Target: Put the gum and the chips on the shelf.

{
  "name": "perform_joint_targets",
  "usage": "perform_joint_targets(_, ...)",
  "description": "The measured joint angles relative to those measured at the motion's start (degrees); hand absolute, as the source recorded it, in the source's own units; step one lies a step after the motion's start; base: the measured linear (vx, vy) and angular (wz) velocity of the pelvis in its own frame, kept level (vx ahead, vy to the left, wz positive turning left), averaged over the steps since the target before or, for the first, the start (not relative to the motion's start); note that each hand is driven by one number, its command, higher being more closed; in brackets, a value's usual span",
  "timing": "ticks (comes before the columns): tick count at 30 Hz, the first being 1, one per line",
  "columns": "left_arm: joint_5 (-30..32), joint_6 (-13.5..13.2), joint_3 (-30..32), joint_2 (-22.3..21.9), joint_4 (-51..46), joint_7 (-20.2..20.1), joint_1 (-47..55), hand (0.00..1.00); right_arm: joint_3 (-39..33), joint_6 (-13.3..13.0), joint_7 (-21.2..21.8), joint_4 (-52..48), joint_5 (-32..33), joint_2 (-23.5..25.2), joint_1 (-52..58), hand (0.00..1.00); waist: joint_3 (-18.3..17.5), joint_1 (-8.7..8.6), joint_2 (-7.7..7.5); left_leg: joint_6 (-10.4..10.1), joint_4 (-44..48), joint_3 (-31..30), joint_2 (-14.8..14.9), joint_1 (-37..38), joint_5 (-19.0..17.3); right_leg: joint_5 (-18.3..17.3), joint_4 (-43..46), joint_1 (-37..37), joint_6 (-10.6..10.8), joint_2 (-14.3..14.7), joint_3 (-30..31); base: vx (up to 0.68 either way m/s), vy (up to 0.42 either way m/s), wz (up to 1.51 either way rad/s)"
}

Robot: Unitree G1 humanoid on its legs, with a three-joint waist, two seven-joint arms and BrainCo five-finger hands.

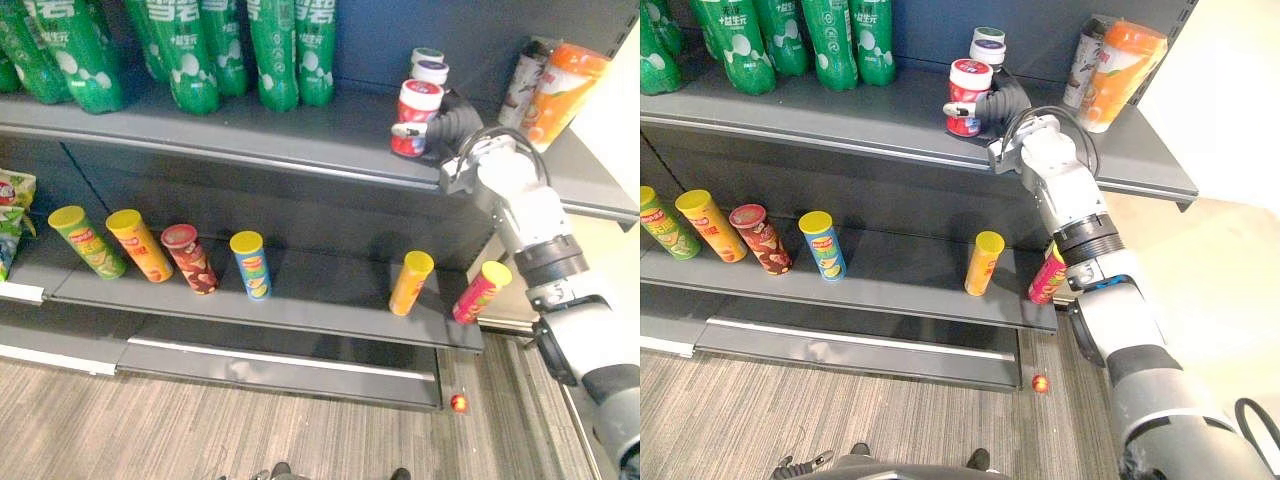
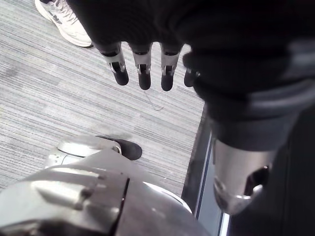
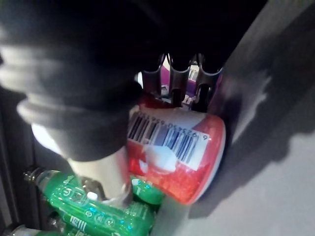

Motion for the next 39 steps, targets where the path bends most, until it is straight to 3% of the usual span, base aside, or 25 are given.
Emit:
perform_joint_targets(7, 0.01, 0.0, -0.04, 0.04, 0.0, -0.37, -0.04, 0.0, 0.0, -0.73, 0.96, 0.08, 0.0, -0.62, -0.03, 1.0, 0.31, 0.02, 0.02, 0.04, -0.08, 0.04, -0.02, 0.06, 0.03, -0.03, 0.0, -0.01, 0.01, -0.01, 0.06, 0.0, 0.001, 0.01)
perform_joint_targets(8, 0.01, 0.0, -0.04, 0.04, 0.0, -0.37, -0.06, 0.0, 0.0, -0.86, 0.99, 0.09, 0.0, -0.62, -0.03, 0.0, 0.36, 0.03, 0.02, 0.04, -0.08, 0.04, -0.01, 0.06, 0.02, -0.04, 0.0, -0.02, 0.0, -0.01, 0.06, 0.0, 0.0, 0.0)
perform_joint_targets(23, 0.0, 0.0, -0.08, 0.1, 0.0, -0.39, -0.09, 0.0, -0.03, -2.69, 2.92, -0.32, 0.14, -0.9, -0.03, 0.0, 0.8, -0.05, 0.03, 0.15, -0.08, 1.21, 0.02, 0.26, -0.08, -0.28, 0.0, -0.49, -0.01, 0.07, 1.24, 0.0, 0.0, -0.03)
perform_joint_targets(39, 0.3, -0.12, -1.08, 0.3, -0.04, -0.45, -0.11, 0.0, -0.97, -4.15, 1.79, -5.19, 1.5, -3.33, 1.77, 0.0, 1.79, -0.26, 0.28, -0.23, -0.13, 3.09, 0.18, 1.17, -0.22, -0.08, 0.0, -0.92, -0.21, 0.38, 3.01, 0.01, 0.005, -0.05)
